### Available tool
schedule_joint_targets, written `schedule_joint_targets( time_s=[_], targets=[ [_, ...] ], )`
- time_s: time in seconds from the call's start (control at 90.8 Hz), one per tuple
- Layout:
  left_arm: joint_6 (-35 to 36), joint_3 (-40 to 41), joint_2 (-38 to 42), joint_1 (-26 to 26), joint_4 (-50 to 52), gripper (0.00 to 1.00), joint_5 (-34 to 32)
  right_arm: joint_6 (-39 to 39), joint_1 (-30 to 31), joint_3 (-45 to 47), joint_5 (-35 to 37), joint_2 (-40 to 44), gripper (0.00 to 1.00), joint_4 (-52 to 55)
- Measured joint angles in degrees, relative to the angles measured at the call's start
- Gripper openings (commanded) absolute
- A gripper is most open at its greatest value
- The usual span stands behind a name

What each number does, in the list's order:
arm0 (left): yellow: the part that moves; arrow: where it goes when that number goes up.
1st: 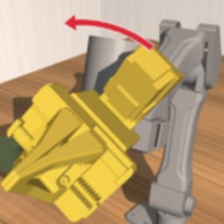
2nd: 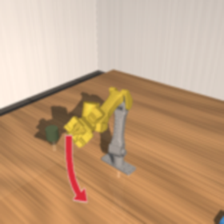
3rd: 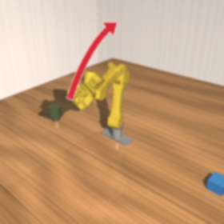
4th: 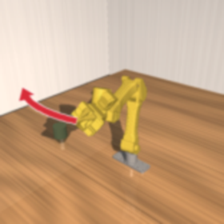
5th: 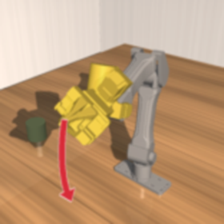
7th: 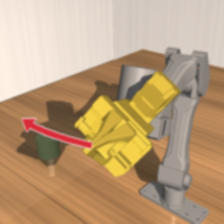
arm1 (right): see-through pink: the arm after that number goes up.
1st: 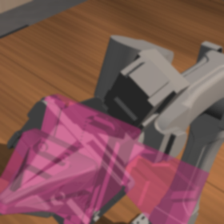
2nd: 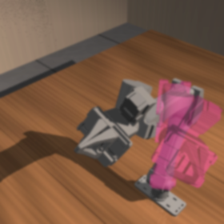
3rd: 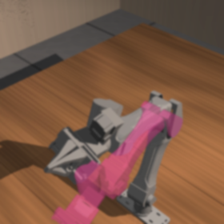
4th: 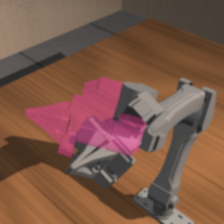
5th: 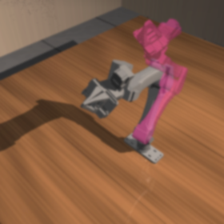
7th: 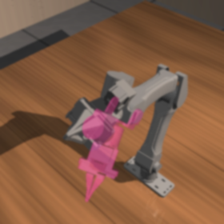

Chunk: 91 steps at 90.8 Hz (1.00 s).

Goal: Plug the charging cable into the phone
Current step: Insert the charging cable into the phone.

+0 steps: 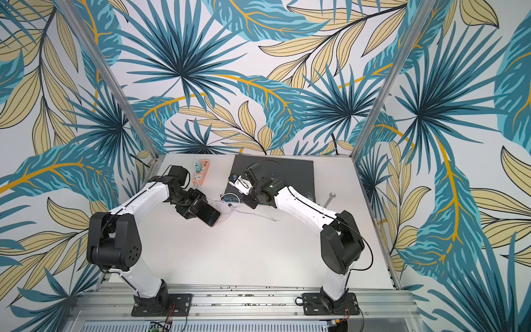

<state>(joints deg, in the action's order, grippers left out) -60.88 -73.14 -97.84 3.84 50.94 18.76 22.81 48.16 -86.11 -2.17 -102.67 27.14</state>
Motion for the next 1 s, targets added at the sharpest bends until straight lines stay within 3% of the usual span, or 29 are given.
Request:
schedule_joint_targets(
  time_s=[0.727,1.003],
  targets=[
    [-0.2,-1.5,1.0,-2.9,6.6,0.00,-4.7,0.7,13.4,-5.8,0.9,-8.4,0.00,7.9],
    [-1.2,0.0,5.1,-2.9,8.0,0.00,-6.1,-0.9,14.9,-7.6,-0.1,-10.4,0.00,9.3]
  ],
)
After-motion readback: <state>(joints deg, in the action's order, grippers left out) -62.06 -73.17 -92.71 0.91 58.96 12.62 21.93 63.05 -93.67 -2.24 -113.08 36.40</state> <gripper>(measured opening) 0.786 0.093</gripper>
